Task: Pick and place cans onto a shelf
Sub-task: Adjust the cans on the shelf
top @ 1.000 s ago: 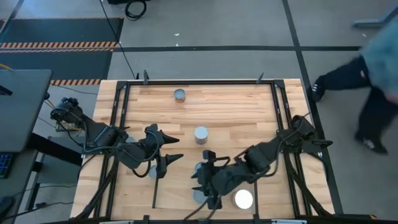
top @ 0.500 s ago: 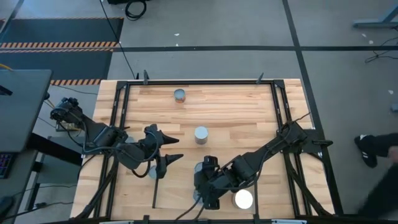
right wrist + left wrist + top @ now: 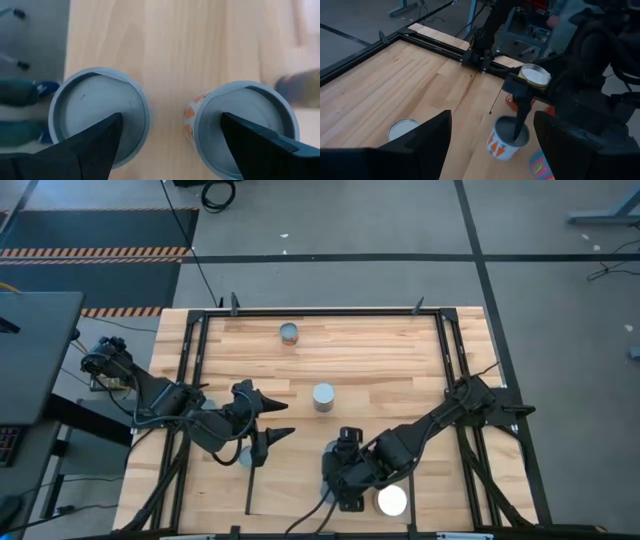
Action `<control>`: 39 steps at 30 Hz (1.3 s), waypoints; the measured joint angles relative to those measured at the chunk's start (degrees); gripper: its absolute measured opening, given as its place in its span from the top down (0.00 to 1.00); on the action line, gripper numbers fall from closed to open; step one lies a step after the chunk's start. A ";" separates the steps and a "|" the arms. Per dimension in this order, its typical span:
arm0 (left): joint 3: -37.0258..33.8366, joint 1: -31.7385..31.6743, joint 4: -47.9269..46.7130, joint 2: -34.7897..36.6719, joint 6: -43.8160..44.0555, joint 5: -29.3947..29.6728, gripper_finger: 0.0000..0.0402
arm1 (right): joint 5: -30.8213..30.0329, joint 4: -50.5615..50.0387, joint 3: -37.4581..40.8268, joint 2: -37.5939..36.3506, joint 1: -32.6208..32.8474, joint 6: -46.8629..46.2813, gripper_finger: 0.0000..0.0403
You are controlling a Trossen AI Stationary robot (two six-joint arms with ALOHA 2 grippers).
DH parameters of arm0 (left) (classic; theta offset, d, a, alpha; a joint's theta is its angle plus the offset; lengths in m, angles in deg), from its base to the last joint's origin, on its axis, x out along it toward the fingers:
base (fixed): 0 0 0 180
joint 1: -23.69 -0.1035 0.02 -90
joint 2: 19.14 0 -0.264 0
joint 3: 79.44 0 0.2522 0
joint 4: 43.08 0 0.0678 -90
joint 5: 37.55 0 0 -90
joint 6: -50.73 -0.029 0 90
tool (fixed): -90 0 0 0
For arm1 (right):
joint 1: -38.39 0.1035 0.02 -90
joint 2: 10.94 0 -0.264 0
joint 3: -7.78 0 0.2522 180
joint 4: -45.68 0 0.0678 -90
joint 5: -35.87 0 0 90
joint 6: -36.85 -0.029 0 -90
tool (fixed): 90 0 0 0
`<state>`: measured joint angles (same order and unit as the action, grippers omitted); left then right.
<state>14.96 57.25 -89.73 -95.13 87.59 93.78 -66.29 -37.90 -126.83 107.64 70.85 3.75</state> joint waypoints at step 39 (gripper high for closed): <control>0.00 0.00 0.05 0.00 0.08 0.22 0.29 | 3.04 0.29 -4.86 -1.56 2.35 14.07 0.14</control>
<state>14.96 57.25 -89.68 -95.13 87.67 93.99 -63.25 -37.61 -131.69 106.08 73.20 17.82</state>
